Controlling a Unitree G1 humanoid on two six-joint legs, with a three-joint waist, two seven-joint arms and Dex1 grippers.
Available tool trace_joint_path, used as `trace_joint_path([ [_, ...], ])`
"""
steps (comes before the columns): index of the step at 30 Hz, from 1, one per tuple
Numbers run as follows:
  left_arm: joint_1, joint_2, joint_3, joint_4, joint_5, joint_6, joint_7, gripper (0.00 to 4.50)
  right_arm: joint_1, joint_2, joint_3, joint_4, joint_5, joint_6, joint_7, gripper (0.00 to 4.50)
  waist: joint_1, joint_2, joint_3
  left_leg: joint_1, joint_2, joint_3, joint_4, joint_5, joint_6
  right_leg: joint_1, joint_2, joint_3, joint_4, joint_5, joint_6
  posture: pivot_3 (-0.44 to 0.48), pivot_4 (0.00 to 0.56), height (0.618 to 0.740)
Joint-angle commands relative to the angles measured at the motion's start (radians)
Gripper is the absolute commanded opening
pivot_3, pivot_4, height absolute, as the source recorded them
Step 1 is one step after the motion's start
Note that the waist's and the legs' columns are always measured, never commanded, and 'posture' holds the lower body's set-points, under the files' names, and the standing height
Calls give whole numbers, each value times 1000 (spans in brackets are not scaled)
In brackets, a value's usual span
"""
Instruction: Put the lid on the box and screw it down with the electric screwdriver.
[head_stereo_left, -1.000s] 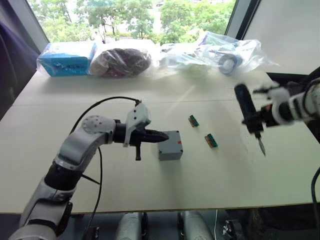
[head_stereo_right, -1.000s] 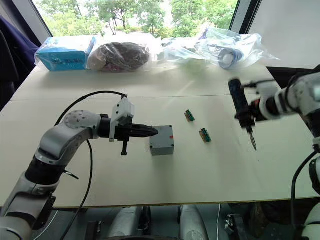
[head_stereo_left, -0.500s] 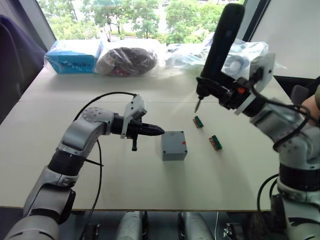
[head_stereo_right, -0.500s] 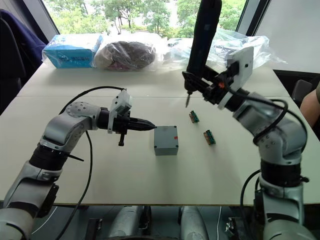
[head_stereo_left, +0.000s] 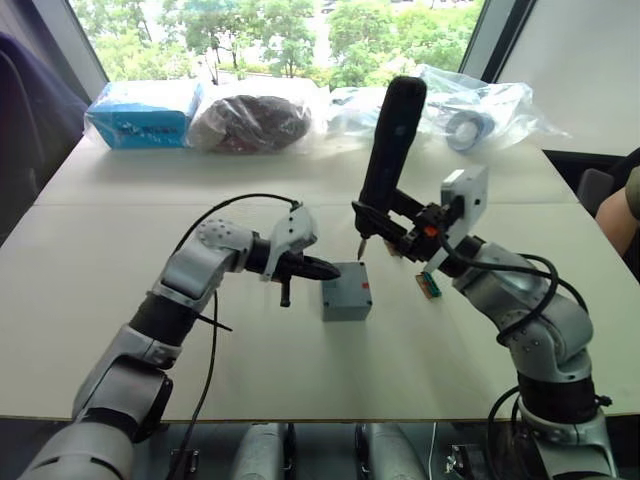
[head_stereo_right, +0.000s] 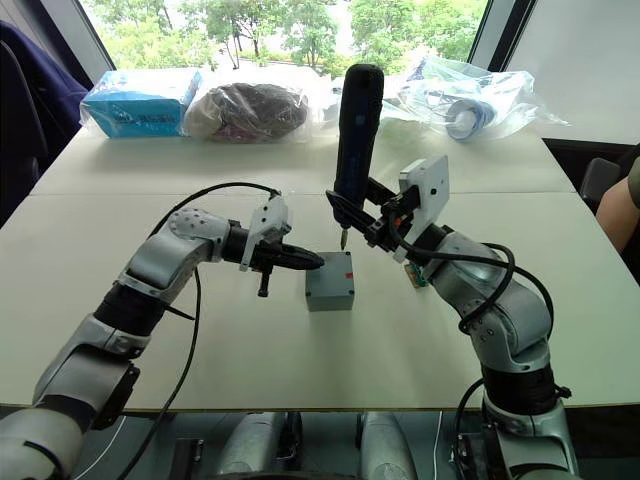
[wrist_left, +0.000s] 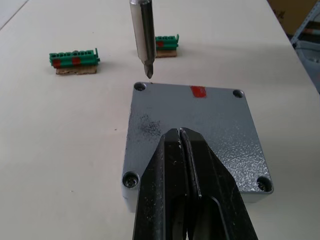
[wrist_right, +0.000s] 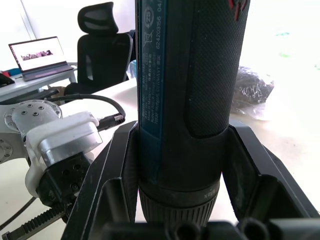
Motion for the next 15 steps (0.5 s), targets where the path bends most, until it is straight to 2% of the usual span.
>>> trace_joint_path([
  [1, -7, -11, 1, -5, 19, -26, 3, 0, 5, -3, 5, -19, -56, -62, 20, 1765, 2, 0, 0, 0, 0, 0, 0, 0, 0, 0, 0, 0, 0, 0, 0, 0, 150, 740],
  [15, 3, -15, -7, -17, 44, -17, -5, 0, 34, 35, 25, 44, -155, -131, 35, 1765, 1, 0, 0, 1, 0, 0, 0, 0, 0, 1, 0, 0, 0, 0, 0, 0, 150, 740],
])
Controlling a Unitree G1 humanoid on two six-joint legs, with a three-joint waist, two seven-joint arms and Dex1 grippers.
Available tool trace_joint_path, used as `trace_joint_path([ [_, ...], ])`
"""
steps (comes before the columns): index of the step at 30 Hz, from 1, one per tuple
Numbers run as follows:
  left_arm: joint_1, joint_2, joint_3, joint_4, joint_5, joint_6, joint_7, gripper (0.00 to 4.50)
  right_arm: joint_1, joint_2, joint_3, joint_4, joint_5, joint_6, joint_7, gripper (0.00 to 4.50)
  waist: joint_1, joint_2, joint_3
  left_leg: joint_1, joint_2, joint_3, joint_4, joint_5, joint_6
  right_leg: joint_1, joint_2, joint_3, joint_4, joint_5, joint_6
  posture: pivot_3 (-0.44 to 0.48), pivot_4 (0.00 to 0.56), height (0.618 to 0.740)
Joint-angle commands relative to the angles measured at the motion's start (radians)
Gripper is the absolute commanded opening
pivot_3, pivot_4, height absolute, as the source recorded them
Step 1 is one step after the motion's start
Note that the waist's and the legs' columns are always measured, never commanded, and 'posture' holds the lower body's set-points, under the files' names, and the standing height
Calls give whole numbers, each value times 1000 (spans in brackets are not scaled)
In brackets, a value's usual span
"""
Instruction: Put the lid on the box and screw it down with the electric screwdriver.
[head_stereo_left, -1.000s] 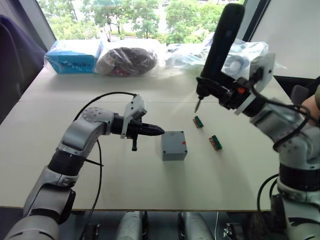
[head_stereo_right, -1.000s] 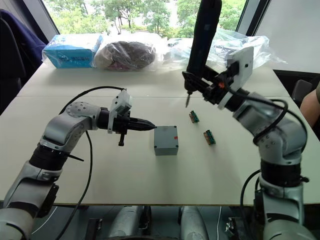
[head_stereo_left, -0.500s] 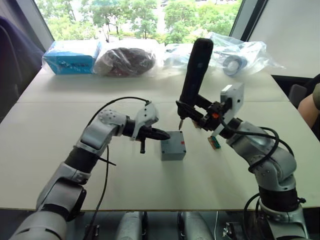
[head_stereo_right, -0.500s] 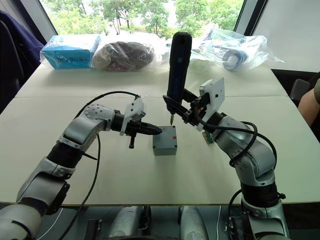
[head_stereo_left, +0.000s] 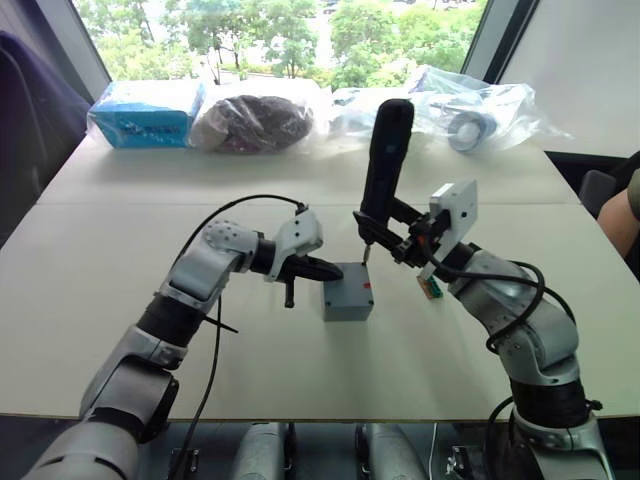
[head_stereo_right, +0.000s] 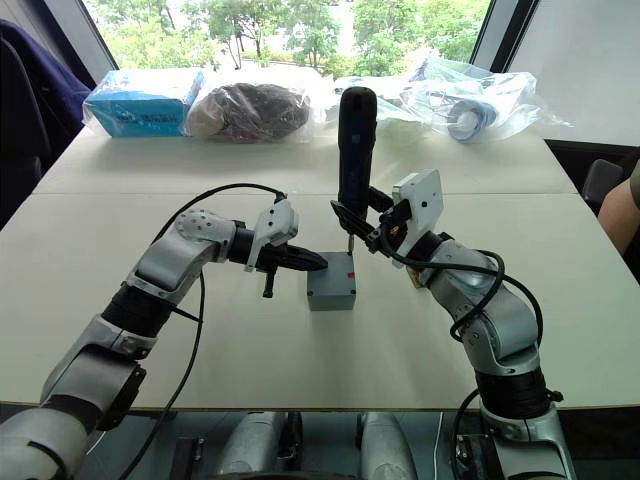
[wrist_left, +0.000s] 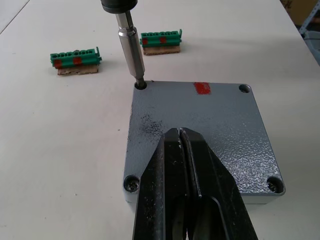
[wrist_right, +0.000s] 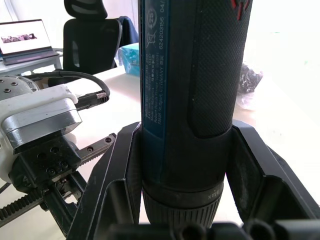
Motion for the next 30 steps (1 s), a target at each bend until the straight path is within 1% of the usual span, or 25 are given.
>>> trace_joint_path([
  [1, 4, 2, -6, -18, 13, 2, -3, 0, 9, 17, -6, -13, -20, -35, 4, 1765, 0, 0, 0, 0, 0, 0, 0, 0, 0, 0, 0, 0, 0, 0, 0, 0, 150, 740],
  [5, 15, 13, -24, -9, 42, -21, -5, 0, 41, 37, 17, -24, -33, -39, 6, 1765, 0, -1, 0, 1, 0, 0, 0, 0, 0, 1, 0, 0, 0, 0, 0, 0, 150, 740],
  [9, 37, 17, -55, 30, 100, -89, 5, 0, 111, 61, 84, -30, -93, -46, -18, 1765, -1, -3, -3, 6, 0, 0, -1, 0, 0, 5, 0, 0, 0, 0, 0, 0, 150, 740],
  [11, 46, 11, -58, 43, 107, -104, 9, 0, 144, 74, 113, -20, -127, -24, -50, 1765, -1, -6, -9, 12, 0, 1, -3, 0, 0, 11, 0, 0, -1, 0, -1, 0, 150, 740],
  [15, 49, 3, -57, 51, 108, -112, 8, 0, 164, 88, 126, -2, -166, -10, -78, 1765, -6, -10, -16, 29, 3, 1, -5, -3, 4, 27, 0, 0, -3, -4, -4, 0, 150, 740],
  [16, 51, 1, -56, 51, 107, -111, 7, 0, 168, 91, 132, 12, -182, -7, -87, 1765, -6, -12, -18, 31, 3, 0, -6, -3, 4, 29, 0, 0, -4, -5, -6, 0, 150, 740],
  [20, 53, -4, -54, 53, 107, -111, 5, 0, 175, 97, 136, 47, -218, 22, -115, 1765, -6, -13, -28, 31, 4, -1, -6, -3, 4, 30, 0, 0, -6, -5, -6, 0, 150, 740],
  [30, 68, -10, -55, 60, 110, -117, 12, 0, 203, 101, 111, 91, -223, 47, -135, 1765, -2, -14, -45, 33, 4, -5, -7, -4, 5, 37, -1, -3, -13, -5, -8, 0, 150, 740],
])
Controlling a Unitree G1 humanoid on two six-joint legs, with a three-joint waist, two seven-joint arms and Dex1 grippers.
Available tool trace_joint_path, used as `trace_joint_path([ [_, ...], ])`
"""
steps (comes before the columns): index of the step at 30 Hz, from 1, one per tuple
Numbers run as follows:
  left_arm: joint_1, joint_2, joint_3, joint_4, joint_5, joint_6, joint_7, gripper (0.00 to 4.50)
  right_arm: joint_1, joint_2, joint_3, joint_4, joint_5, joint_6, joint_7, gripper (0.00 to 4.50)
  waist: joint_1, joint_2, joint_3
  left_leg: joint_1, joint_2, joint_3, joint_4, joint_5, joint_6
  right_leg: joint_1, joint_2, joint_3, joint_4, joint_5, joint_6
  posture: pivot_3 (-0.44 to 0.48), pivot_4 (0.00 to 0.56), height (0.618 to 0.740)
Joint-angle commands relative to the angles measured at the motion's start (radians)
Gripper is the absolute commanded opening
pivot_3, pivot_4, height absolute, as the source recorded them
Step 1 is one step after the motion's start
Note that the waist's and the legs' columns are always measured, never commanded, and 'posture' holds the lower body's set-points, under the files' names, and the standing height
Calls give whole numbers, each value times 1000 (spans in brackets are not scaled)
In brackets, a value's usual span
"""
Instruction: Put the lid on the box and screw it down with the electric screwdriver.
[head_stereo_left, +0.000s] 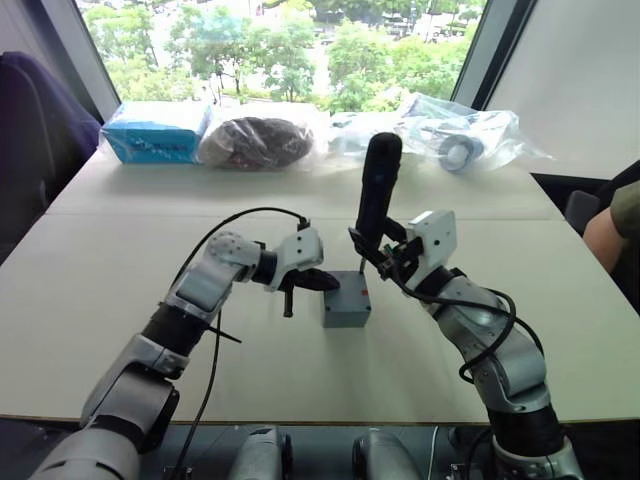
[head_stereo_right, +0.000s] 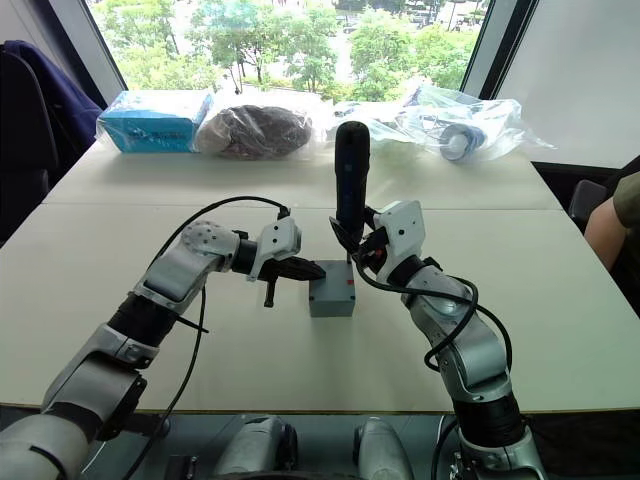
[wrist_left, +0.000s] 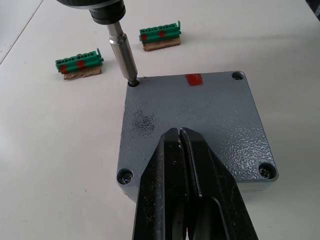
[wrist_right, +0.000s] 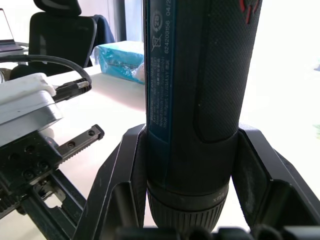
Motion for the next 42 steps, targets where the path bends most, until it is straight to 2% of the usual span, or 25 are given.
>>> trace_joint_path([
  [1, 20, 0, -20, 12, 24, 9, -5, 0, 73, -6, 13, 113, -21, 97, -7, 1765, 1, 0, -1, 0, 0, 0, 0, 0, 0, 0, 0, 0, 0, 0, 0, 0, 150, 740],
  [14, 25, -12, -19, 14, 28, 14, 0, 0, 76, -15, 1, 97, -26, 85, 1, 1765, 3, 0, -4, 1, -2, -6, -2, -2, -2, 1, -11, -6, -3, -2, -5, 0, 150, 740],
  [26, 25, -18, -20, 25, 31, 10, 2, 0, 42, -43, -19, 85, -34, 73, 15, 1765, 2, 1, -6, 3, -5, -7, -14, -2, -3, 1, -15, -6, -13, -1, -7, 0, 150, 740],
  [31, 27, -16, -19, 32, 32, 7, 0, 0, -44, -82, -81, 16, 14, 83, 50, 1765, 2, 4, -5, 0, -5, -7, -14, -2, -4, 0, -15, -6, -17, 0, -9, 0, 150, 740],
  [38, 40, -4, 7, 5, -4, 48, -12, 0, -250, -142, -229, -85, 211, 201, 77, 1765, 1, 12, 4, -6, -7, -6, -14, -2, -3, -6, -17, -6, -18, 1, -11, 0, 150, 740],
  [42, 46, -2, 55, -44, -67, 125, -19, 0, -364, -155, -301, -99, 312, 285, 55, 1765, -7, 15, 6, -20, -7, -6, -15, 0, -4, -18, -16, -6, -15, 2, -9, 0, 150, 740],
])
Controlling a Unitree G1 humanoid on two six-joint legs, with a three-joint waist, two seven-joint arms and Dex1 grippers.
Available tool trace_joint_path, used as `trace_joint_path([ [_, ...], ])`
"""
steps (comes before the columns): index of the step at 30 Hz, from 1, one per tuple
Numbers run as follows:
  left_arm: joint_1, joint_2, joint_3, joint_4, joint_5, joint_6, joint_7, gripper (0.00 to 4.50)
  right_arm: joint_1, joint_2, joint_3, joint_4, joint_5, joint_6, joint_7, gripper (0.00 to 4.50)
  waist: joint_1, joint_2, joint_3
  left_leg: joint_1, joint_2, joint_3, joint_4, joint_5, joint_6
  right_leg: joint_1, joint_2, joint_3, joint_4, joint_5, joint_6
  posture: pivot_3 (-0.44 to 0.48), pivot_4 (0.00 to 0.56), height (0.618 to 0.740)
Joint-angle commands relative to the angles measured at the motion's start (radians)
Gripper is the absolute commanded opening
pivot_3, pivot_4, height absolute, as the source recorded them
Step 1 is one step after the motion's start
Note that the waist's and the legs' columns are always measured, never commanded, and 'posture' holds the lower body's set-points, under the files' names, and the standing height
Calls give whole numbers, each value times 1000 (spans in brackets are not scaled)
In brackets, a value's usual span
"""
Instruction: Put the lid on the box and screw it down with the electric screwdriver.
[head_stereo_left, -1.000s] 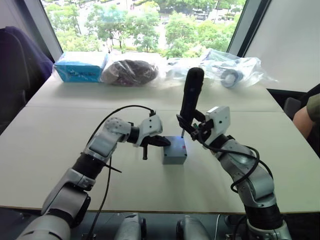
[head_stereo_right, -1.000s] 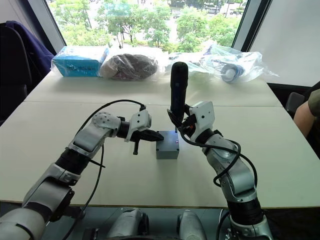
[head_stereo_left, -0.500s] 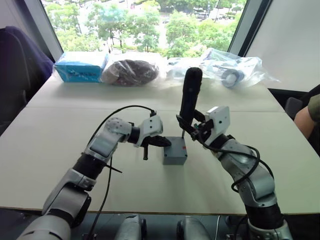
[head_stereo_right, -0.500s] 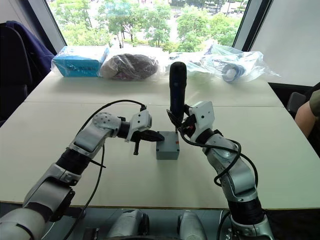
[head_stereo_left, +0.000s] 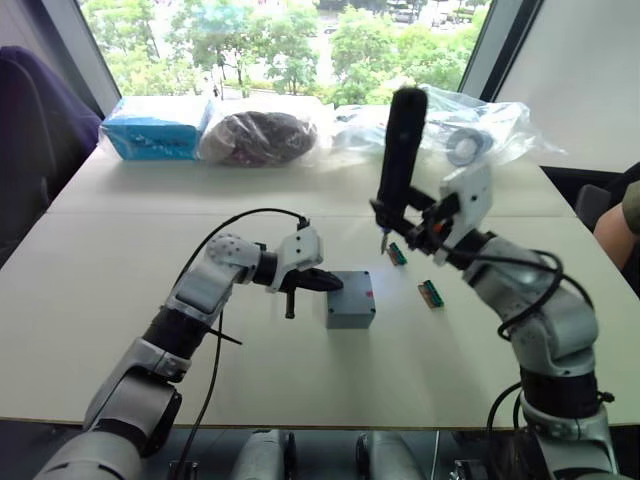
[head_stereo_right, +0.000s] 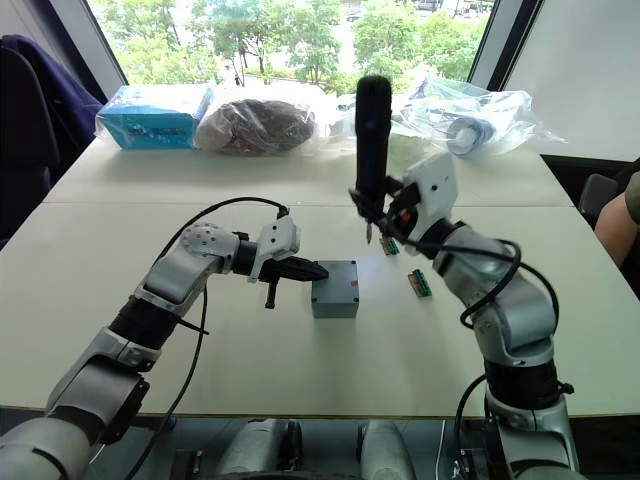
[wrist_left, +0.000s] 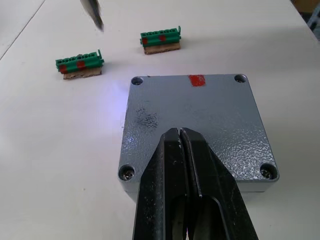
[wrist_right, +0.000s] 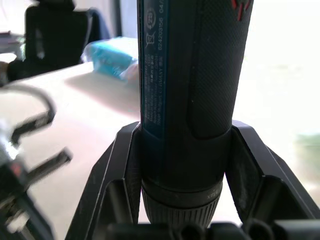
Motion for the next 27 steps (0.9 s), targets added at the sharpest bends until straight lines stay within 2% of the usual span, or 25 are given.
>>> trace_joint_path([
  [1, 18, 13, 30, -32, -49, 111, -3, 0, -126, -15, -89, -68, 120, 57, -25, 1765, -5, 3, 3, -1, 0, 0, 0, 0, 0, -1, 1, 0, 1, 0, 1, 0, 150, 740],
  [5, -24, -1, 127, -69, -159, 243, 21, 0, -200, 1, -151, -26, 179, 135, -116, 1765, -14, 4, 11, -2, 1, -1, 0, 0, 0, -2, 3, -2, 2, 2, 4, 0, 150, 740],
  [8, -55, -4, 181, -115, -234, 324, 27, 0, -243, -24, -254, 49, 311, 334, -210, 1765, -12, 1, 17, -2, 1, -1, 1, 1, 1, -1, 3, -3, 3, 2, 4, 0, 150, 740],
  [12, -79, 79, 190, -238, -317, 419, -50, 0, -287, -217, -362, 174, 374, 625, -235, 1765, -11, 4, 25, -3, -1, 0, 2, 1, 1, 0, 2, -3, 2, 2, 4, 0, 150, 740],
  [15, -71, 172, 149, -323, -318, 413, -117, 0, -258, -382, -394, 337, 412, 862, -231, 1765, -11, 6, 28, -5, -2, 0, 2, 0, 2, -1, 2, -3, -1, 2, 4, 0, 150, 740],
  [19, -36, 244, 106, -368, -287, 336, -173, 0, -94, -538, -359, 469, 565, 888, -233, 1765, -11, 6, 28, -5, -3, 0, -1, 0, 3, -1, 4, -5, -4, 0, 6, 0, 150, 740],
  [22, -14, 223, 113, -350, -301, 339, -146, 0, -13, -543, -340, 589, 623, 888, -325, 1765, -18, 6, 30, -4, -2, 3, -1, 0, 3, -1, 5, -3, -2, 0, 8, 0, 150, 740],
  [27, 15, 215, 113, -374, -304, 345, -123, 0, 23, -533, -301, 696, 706, 888, -427, 1765, -17, 6, 31, -2, 0, 5, 1, 0, 3, -1, 10, 3, -1, 3, 14, 0, 150, 740],
])
